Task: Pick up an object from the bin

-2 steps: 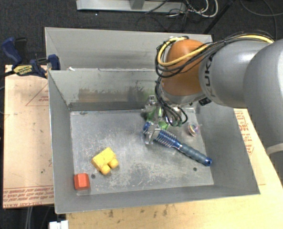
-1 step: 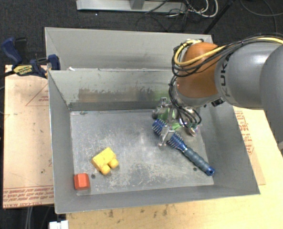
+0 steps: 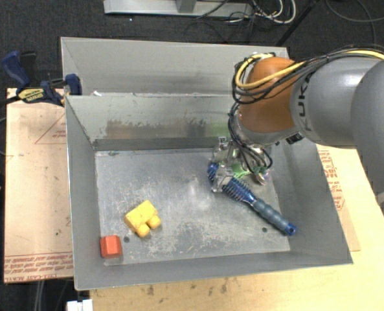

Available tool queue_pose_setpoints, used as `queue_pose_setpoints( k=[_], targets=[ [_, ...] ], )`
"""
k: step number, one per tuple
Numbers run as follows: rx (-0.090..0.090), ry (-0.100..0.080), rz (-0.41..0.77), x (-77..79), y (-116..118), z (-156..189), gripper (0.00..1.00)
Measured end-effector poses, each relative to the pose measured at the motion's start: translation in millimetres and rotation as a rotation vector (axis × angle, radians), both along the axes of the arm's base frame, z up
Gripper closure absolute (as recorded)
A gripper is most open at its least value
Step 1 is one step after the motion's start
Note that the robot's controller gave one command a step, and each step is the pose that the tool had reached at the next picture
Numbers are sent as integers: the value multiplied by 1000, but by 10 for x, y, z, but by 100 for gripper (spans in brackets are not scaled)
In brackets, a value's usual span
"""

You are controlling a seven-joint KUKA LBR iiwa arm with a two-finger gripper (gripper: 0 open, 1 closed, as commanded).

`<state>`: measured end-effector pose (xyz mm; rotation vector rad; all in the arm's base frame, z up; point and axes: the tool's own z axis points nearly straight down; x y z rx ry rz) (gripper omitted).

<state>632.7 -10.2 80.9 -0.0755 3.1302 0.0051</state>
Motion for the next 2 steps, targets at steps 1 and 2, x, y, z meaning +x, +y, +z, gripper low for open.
queue_pose_setpoints(
  k=[1,2],
  targets=[
    [-3,0,55,6,-91,1129,100],
    [-8,1,554,-296,-305,2070,100]
  ],
)
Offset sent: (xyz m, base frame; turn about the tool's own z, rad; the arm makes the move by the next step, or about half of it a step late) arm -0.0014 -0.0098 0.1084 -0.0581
